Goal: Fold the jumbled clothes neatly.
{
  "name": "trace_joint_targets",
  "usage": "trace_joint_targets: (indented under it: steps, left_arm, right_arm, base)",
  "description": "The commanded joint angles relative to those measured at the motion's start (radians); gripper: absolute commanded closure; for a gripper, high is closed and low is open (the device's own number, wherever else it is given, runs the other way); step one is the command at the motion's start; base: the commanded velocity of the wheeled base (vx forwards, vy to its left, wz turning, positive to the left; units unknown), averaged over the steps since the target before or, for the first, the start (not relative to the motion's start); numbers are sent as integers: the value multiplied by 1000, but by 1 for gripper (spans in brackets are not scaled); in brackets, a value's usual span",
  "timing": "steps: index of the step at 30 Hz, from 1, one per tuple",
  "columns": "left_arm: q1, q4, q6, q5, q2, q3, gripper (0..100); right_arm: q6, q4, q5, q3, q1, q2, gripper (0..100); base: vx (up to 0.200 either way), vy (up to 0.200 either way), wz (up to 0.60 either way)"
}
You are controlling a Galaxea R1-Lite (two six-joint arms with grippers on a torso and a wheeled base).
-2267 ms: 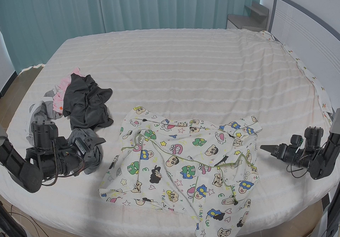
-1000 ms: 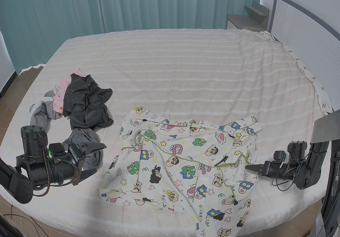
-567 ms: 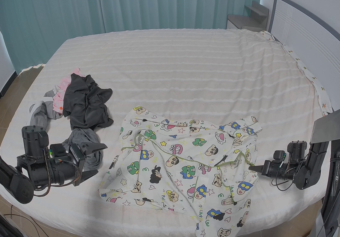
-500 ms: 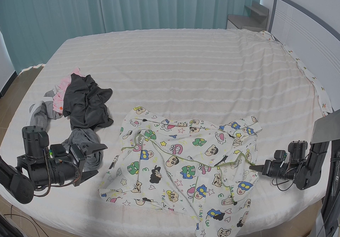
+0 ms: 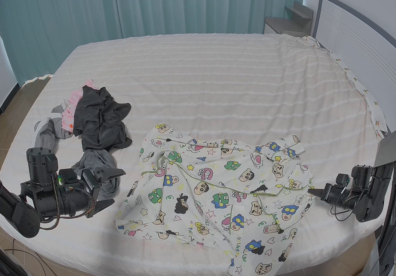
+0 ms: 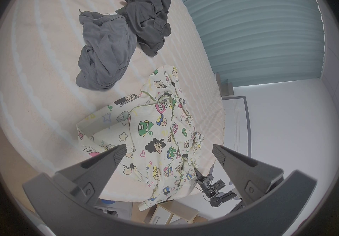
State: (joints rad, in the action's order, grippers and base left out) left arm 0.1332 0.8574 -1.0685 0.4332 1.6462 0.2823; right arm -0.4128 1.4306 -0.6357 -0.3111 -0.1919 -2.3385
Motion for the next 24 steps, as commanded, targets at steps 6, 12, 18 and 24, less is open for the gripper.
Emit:
trace_joint_targets:
  steps: [6, 12, 18, 24]
  left_arm:
    - [0, 0, 2, -2, 30, 0, 0]
    - [3, 0, 5, -2, 34, 0, 0]
    - [5, 2, 7, -4, 37, -3, 0]
    - [26, 0, 7, -10, 50, -5, 0]
  right_arm:
    - [0, 1, 2, 4, -104, 5, 100]
    - [0, 2, 4, -3, -152, 11, 100]
    - [0, 2, 4, -14, -189, 21, 100]
    - [0, 2, 5, -26, -208, 39, 100]
  base:
    - [0, 0, 0]
    - [0, 0, 0]
    - [0, 0, 0]
    - [0, 0, 0]
